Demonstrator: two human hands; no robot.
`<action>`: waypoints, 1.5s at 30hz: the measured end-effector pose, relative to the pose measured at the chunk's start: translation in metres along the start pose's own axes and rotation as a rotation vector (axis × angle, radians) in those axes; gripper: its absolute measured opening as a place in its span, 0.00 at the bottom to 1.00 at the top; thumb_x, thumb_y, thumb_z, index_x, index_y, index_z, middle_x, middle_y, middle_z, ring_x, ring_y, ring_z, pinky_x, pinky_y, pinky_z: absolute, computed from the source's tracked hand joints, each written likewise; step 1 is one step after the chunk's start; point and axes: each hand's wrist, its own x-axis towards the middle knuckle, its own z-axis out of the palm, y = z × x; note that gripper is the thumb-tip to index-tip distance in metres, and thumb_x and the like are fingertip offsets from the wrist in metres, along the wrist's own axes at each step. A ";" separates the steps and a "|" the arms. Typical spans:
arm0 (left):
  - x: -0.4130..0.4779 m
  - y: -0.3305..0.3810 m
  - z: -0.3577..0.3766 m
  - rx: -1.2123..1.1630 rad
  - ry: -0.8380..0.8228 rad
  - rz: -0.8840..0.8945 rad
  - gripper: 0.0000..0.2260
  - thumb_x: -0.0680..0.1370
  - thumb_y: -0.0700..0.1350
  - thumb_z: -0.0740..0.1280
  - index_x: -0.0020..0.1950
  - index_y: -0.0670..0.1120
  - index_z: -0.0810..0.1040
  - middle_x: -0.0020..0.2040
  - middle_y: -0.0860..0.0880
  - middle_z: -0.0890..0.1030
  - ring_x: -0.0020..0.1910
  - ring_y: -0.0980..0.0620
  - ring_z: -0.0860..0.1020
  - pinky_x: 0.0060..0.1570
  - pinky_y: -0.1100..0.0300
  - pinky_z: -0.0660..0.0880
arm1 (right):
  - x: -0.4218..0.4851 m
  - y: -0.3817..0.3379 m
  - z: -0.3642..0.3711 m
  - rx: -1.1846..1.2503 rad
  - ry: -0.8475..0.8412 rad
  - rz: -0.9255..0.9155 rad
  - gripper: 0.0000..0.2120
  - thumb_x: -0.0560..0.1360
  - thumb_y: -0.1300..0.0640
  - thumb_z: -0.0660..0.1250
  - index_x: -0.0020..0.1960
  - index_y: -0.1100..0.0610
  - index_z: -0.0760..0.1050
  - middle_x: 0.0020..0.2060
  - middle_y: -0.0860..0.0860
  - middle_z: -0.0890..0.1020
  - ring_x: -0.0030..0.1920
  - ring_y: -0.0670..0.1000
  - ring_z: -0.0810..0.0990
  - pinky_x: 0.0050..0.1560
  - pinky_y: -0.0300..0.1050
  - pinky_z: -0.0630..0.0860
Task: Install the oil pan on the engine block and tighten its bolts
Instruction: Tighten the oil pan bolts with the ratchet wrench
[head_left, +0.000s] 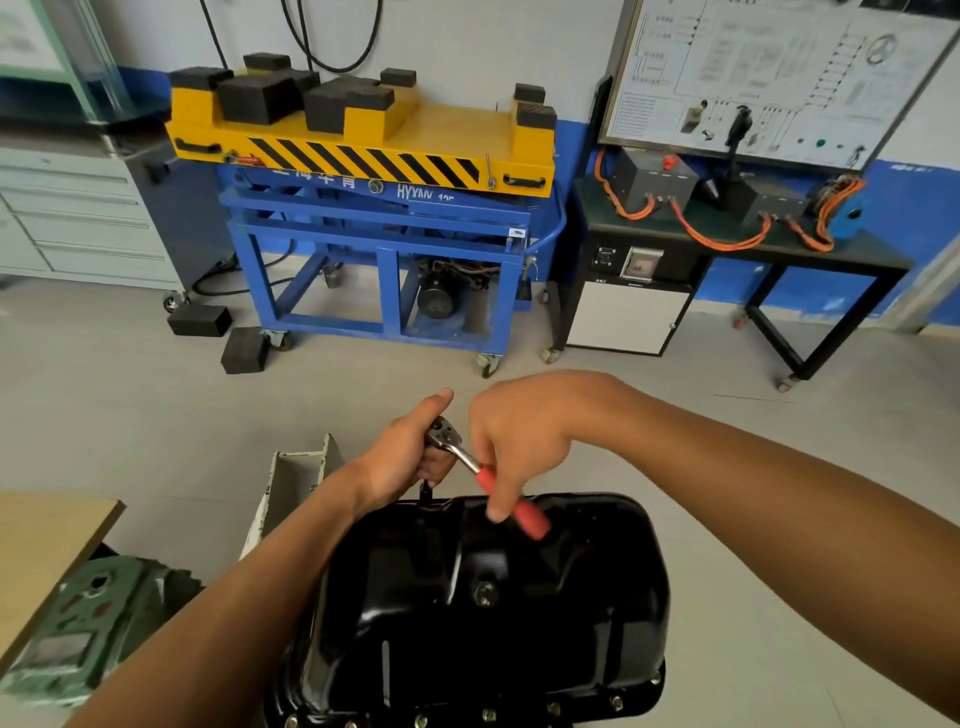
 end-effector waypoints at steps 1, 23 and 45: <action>-0.001 0.002 0.002 0.040 -0.048 0.018 0.27 0.79 0.62 0.52 0.25 0.49 0.58 0.24 0.49 0.57 0.27 0.49 0.55 0.32 0.55 0.56 | 0.002 0.006 -0.002 -0.065 0.013 0.042 0.11 0.71 0.44 0.75 0.40 0.52 0.84 0.29 0.44 0.80 0.36 0.43 0.76 0.33 0.38 0.68; -0.034 -0.003 -0.017 0.468 0.140 0.235 0.08 0.76 0.39 0.74 0.45 0.34 0.83 0.42 0.30 0.80 0.37 0.48 0.72 0.43 0.45 0.73 | 0.031 -0.010 0.011 0.013 0.541 0.023 0.23 0.77 0.42 0.66 0.30 0.54 0.65 0.28 0.50 0.70 0.31 0.53 0.72 0.29 0.45 0.63; -0.040 -0.004 -0.015 0.294 0.191 0.214 0.04 0.74 0.35 0.74 0.45 0.33 0.85 0.44 0.33 0.84 0.42 0.49 0.77 0.52 0.46 0.77 | 0.030 0.005 0.003 -0.224 0.491 -0.162 0.10 0.78 0.48 0.69 0.49 0.55 0.73 0.36 0.48 0.74 0.38 0.53 0.75 0.30 0.45 0.64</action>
